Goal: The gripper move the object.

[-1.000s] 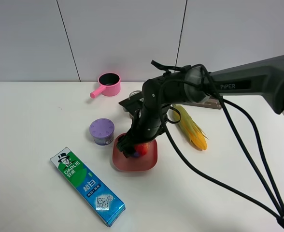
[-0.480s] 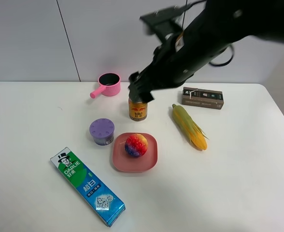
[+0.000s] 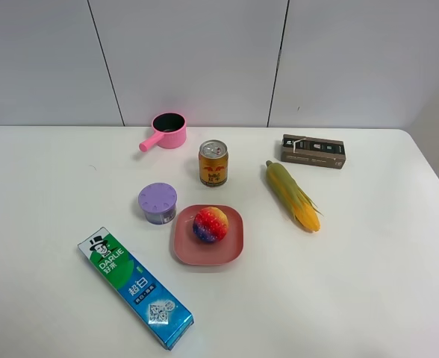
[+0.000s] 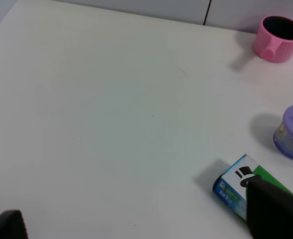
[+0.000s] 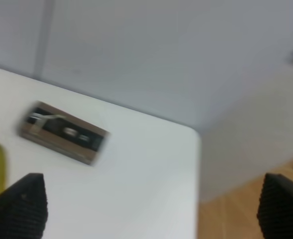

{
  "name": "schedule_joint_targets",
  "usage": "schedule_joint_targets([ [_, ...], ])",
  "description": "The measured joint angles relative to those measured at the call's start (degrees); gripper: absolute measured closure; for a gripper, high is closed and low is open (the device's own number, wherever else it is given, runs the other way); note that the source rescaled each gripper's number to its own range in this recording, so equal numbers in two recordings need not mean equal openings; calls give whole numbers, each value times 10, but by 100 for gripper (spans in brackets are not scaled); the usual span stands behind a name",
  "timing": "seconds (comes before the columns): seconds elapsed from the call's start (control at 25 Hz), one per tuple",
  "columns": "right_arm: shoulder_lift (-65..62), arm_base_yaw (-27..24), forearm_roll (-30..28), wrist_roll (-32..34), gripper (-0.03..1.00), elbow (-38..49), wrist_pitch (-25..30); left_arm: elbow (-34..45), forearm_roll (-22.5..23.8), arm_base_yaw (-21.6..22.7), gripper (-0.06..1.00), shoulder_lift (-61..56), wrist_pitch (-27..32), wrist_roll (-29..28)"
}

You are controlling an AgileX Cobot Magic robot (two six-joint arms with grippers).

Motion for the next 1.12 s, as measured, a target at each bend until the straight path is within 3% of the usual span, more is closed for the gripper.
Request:
schedule_joint_targets([
  [0.12, -76, 0, -5, -3, 6, 0, 24, 0, 0, 0, -6, 0, 0, 0],
  [0.28, -170, 0, 32, -35, 6, -1, 29, 0, 0, 0, -6, 0, 0, 0],
  [0.52, -260, -2, 187, -128, 6, -1, 30, 0, 0, 0, -6, 0, 0, 0],
  [0.84, -290, -108, 287, -223, 9, 113, 31, 0, 0, 0, -6, 0, 0, 0],
  [1.12, -302, -145, 395, -174, 13, 212, 30, 0, 0, 0, -6, 0, 0, 0],
])
